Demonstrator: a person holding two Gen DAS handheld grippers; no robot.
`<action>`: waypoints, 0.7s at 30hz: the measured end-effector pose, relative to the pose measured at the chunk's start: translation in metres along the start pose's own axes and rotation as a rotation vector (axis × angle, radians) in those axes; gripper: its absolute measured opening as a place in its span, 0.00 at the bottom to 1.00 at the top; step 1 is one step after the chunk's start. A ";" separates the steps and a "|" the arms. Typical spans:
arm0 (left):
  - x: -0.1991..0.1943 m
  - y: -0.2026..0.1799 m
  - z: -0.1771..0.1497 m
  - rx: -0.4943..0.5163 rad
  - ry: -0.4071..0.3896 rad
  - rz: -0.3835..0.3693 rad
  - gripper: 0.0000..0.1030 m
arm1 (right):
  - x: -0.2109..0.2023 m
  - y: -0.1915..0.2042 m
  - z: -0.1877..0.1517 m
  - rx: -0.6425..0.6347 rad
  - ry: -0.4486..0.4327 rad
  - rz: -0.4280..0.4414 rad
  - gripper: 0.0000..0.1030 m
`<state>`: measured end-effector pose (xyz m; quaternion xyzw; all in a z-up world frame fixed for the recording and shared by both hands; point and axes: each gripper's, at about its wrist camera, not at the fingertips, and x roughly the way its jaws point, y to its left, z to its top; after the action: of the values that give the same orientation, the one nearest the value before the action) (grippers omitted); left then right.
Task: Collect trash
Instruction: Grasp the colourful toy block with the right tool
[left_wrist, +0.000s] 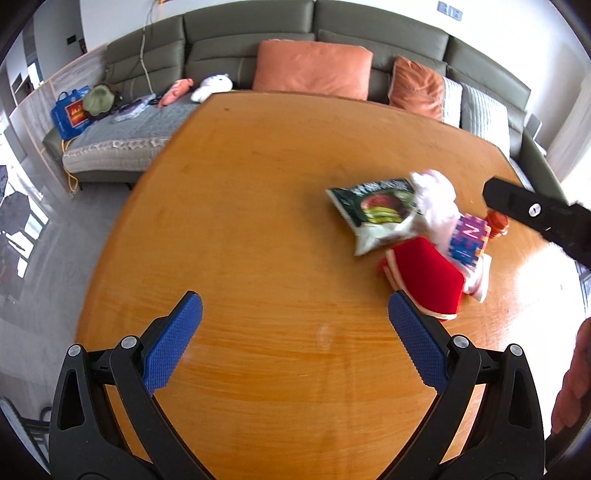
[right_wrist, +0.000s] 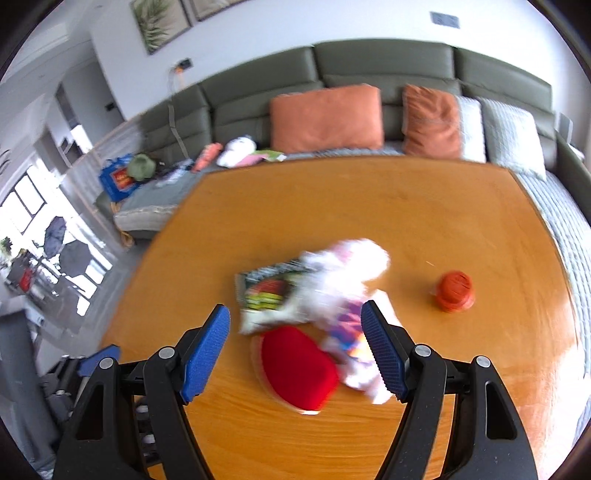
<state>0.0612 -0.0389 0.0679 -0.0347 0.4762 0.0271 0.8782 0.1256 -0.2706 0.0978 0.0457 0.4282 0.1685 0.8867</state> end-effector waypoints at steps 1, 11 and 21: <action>0.001 -0.005 0.000 0.004 0.006 -0.003 0.94 | 0.006 -0.010 -0.002 0.011 0.013 -0.017 0.72; 0.024 -0.048 0.005 0.024 0.045 -0.015 0.94 | 0.052 -0.049 -0.010 0.031 0.097 -0.041 0.66; 0.044 -0.077 0.009 0.006 0.072 -0.051 0.94 | 0.038 -0.056 0.002 -0.006 -0.002 0.001 0.40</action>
<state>0.0989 -0.1146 0.0389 -0.0450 0.5068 0.0017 0.8609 0.1631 -0.3105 0.0583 0.0432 0.4268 0.1701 0.8871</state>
